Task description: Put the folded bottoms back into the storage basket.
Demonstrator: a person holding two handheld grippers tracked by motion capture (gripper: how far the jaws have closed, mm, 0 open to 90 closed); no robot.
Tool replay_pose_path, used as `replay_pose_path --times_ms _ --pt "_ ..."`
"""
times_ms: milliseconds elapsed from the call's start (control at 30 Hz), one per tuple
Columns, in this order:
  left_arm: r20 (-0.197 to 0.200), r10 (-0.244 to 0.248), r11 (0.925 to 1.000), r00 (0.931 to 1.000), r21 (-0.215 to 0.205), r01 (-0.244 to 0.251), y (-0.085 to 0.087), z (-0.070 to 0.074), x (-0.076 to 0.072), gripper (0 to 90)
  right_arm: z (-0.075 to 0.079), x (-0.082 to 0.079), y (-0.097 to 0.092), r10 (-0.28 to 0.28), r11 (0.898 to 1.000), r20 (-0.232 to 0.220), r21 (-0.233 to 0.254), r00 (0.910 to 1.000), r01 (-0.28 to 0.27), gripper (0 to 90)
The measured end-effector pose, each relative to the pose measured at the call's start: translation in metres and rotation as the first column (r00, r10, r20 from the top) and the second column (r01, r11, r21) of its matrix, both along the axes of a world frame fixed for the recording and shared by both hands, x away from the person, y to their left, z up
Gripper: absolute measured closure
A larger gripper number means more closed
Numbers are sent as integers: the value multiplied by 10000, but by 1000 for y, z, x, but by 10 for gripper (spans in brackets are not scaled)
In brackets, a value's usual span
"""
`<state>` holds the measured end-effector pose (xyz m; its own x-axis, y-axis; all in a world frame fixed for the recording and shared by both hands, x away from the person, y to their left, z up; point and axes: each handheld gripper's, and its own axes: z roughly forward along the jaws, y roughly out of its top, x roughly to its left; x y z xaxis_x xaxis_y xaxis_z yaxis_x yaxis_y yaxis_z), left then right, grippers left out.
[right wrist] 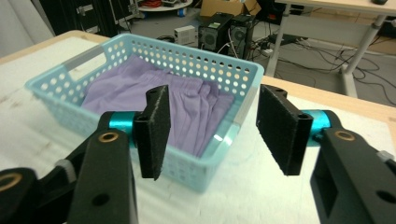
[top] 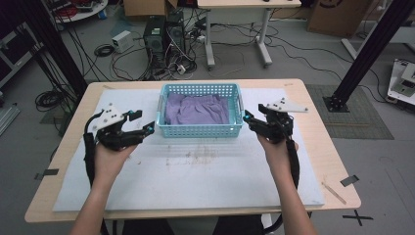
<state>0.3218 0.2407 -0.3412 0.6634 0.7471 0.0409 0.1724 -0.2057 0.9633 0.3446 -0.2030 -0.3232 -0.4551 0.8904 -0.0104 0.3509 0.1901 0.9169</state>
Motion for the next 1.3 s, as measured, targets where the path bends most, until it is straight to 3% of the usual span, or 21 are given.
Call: replay_pose_path --times_ms 233,300,467,767,1300 --pt "100 -533 9986 9985 -19 534 0 -19 -42 345 -13 -34 -2 472 9988 168 122 9987 -474 411" --pt "99 -651 9979 9978 62 650 -1 -24 -49 333 -19 -41 1 690 9976 132 65 9975 -691 393" --pt "159 -759 9969 9970 -199 762 1 -34 -62 325 -36 -54 9 945 9955 -26 56 9955 -945 366" --pt "19 -787 9965 9969 -282 787 5 -45 -65 295 -57 -67 6 1082 9933 42 408 9941 -1082 334" --pt "-11 -767 9969 9971 -193 766 6 -52 -71 289 -54 -77 -13 1033 9933 210 497 9944 -1043 316"
